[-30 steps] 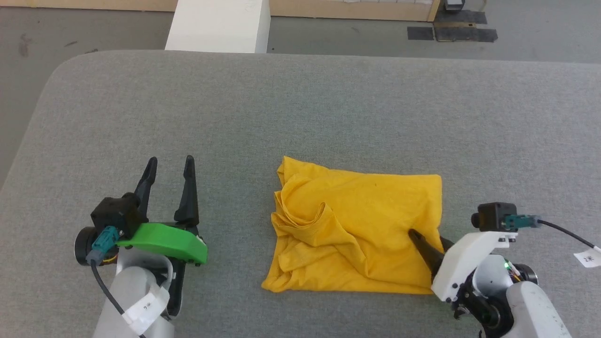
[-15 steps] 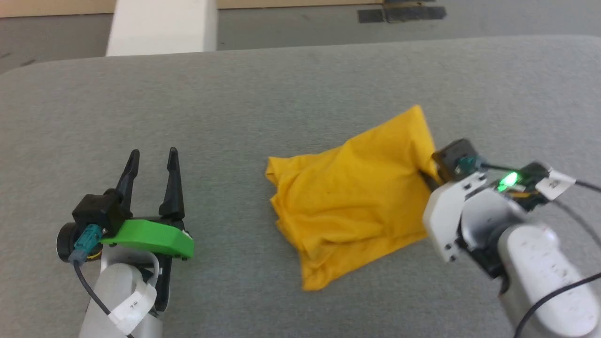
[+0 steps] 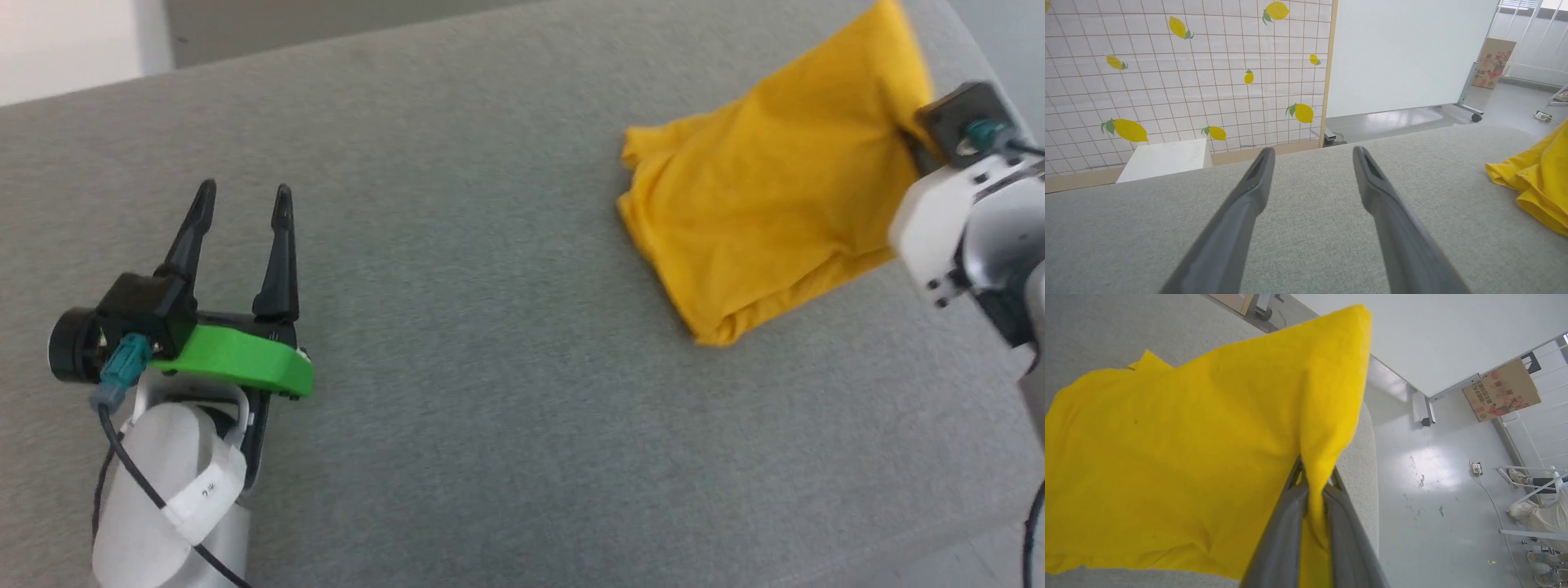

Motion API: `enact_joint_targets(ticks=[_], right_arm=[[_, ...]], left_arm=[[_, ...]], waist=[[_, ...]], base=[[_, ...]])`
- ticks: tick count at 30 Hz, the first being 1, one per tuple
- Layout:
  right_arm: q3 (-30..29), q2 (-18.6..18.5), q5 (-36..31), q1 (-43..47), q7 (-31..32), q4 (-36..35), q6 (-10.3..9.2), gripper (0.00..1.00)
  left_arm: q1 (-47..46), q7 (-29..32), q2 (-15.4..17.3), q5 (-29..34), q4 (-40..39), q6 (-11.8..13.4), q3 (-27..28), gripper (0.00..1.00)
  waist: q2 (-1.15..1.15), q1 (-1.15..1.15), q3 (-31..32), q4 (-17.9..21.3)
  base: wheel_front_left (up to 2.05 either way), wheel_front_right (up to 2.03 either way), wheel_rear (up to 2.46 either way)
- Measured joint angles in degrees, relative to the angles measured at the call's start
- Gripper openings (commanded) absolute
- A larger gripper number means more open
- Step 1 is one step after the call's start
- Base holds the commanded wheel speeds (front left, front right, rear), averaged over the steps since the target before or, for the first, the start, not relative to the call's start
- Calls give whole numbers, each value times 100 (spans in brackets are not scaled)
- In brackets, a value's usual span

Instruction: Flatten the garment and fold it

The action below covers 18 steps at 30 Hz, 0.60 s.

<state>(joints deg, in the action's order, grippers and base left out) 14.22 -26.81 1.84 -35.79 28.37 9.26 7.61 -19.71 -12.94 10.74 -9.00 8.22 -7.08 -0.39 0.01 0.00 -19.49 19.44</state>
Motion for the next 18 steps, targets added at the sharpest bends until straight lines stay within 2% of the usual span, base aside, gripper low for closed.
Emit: enact_joint_targets(ticks=[10, 18], right_arm=[[-1055, -3, -633, -634, -996, 1464, 0, 0], [-1964, 26, -1357, -1115, -1569, 2170, 0, 0]], left_arm=[[-238, 446, 309, 83, -600, 0, -212, 100], [-409, 739, 506, 96, -1017, 0, -352, 100]], waist=[[0, 0, -811, 545], [0, 0, -1396, 634]], base=[[0, 0, 0], [0, 0, 0]])
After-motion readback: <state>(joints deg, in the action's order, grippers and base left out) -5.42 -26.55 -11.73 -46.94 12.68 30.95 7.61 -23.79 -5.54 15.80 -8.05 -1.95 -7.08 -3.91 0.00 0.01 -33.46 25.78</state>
